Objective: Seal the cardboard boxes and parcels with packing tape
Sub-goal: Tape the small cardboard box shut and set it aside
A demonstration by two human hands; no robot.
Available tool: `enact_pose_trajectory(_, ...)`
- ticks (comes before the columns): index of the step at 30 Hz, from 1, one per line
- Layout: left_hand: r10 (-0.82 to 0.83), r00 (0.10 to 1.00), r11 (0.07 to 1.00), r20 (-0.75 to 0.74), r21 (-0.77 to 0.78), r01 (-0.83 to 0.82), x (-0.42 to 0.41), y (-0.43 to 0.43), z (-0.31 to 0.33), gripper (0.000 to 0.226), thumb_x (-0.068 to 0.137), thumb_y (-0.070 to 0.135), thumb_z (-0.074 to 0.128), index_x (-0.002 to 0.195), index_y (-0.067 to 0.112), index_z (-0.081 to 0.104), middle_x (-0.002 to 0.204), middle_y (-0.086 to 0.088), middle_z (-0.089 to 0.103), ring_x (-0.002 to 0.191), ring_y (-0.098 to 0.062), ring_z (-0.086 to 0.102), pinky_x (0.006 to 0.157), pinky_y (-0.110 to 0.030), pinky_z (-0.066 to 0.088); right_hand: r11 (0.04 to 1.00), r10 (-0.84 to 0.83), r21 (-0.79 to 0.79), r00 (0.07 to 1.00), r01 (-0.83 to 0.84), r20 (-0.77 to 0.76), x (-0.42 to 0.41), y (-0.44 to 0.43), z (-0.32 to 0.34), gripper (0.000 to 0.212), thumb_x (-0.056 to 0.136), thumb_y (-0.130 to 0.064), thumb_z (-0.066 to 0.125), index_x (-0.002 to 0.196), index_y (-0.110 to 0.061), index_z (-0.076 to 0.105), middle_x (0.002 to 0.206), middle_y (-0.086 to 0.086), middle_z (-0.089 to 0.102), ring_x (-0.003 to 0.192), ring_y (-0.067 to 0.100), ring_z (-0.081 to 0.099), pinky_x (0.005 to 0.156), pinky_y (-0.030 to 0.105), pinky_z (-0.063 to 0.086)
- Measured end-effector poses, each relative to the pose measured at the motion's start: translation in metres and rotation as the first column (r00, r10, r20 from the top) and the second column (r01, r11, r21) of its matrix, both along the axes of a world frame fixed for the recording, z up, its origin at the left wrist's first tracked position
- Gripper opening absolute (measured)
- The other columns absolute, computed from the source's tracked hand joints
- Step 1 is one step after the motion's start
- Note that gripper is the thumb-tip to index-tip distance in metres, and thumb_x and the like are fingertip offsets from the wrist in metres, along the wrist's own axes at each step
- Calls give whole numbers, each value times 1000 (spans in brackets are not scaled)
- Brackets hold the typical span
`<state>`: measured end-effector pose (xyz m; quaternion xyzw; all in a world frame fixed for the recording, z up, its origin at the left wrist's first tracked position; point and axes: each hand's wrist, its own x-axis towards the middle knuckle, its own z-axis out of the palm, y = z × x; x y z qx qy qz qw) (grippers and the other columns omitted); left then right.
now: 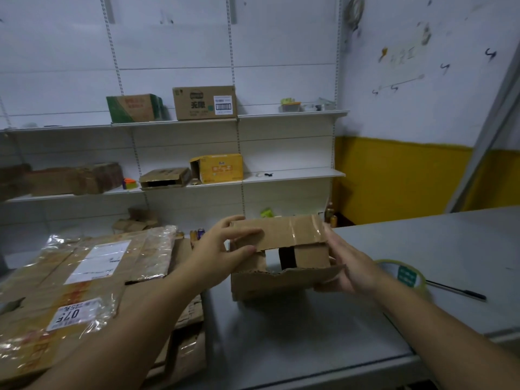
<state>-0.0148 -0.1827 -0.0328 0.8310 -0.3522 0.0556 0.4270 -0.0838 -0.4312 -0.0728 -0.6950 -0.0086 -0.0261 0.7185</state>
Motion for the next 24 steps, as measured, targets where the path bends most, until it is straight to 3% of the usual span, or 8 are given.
enact_pose_trajectory(2, -6, 1000, 998, -20, -61, 5, 0, 0, -2, 36, 87, 18, 63, 104, 50, 59, 137, 15, 34, 125, -14, 37, 93, -33, 49, 995, 67, 66, 996, -71, 55, -1, -3, -9, 88, 58, -88, 48, 138, -59, 24, 140, -9, 43, 124, 25, 48, 87, 52, 53)
enact_pose_trajectory(4, 7, 999, 995, -37, -96, -10, 0, 1, -2, 36, 85, 17, 65, 100, 49, 61, 134, 17, 36, 124, -13, 36, 90, -29, 48, 995, 94, 20, 990, -97, 106, -6, -3, -14, 100, 38, -91, 59, 131, -64, 31, 129, -23, 52, 116, 14, 56, 83, 45, 56)
enact_pose_trajectory(6, -10, 999, 996, -36, -86, 7, -2, 1, -4, 35, 86, 17, 65, 100, 50, 61, 136, 17, 36, 123, -10, 37, 86, -21, 45, 992, 38, -126, 986, -17, 163, -11, 5, -12, 80, 49, -86, 61, 122, -65, 34, 120, -30, 56, 107, 4, 61, 79, 35, 57)
enact_pose_trajectory(9, -89, 991, 992, -95, -98, 80, -12, -2, -5, 24, 92, 30, 50, 104, 49, 60, 135, 12, 36, 118, -9, 42, 75, -12, 46, 956, -211, -159, 955, 246, 211, -6, 12, -14, 49, 75, -63, 49, 122, -54, 37, 125, -12, 57, 103, 8, 62, 76, 32, 58)
enact_pose_trajectory(12, -144, 983, 987, -116, -88, 134, -18, -5, -7, 29, 86, 49, 36, 106, 62, 52, 141, 10, 26, 126, -13, 34, 80, -12, 40, 865, -321, -318, 915, 389, 246, 4, 15, -9, 65, 81, -62, 44, 139, -34, 38, 131, -1, 56, 112, 20, 59, 79, 40, 59)
enact_pose_trajectory(18, -150, 989, 988, 15, 41, 150, -7, -3, 10, 82, 51, 64, 70, 123, 63, 30, 146, 33, -20, 128, -4, 8, 94, -17, 32, 805, -331, -432, 912, 407, 243, 24, 13, 39, 42, 95, -50, 44, 131, -28, 47, 112, -2, 58, 101, 23, 59, 66, 40, 59)
enact_pose_trajectory(21, -133, 987, 990, 91, -44, 137, -10, -3, 26, 84, 44, 63, 70, 119, 64, 32, 149, 30, -21, 123, 8, 5, 89, -9, 26, 800, -329, -468, 927, 376, 182, 26, 10, 68, 44, 96, -50, 44, 133, -26, 46, 109, -1, 55, 91, 21, 58, 62, 44, 60)
enact_pose_trajectory(24, -163, 967, 978, 193, -100, 185, -15, -4, 18, 78, 43, 71, 72, 113, 70, 37, 150, 29, -19, 132, 7, 1, 97, -15, 34, 811, -365, -436, 920, 390, 144, 25, 8, 78, 48, 96, -50, 45, 136, -24, 45, 115, 4, 56, 94, 25, 58, 61, 43, 60)
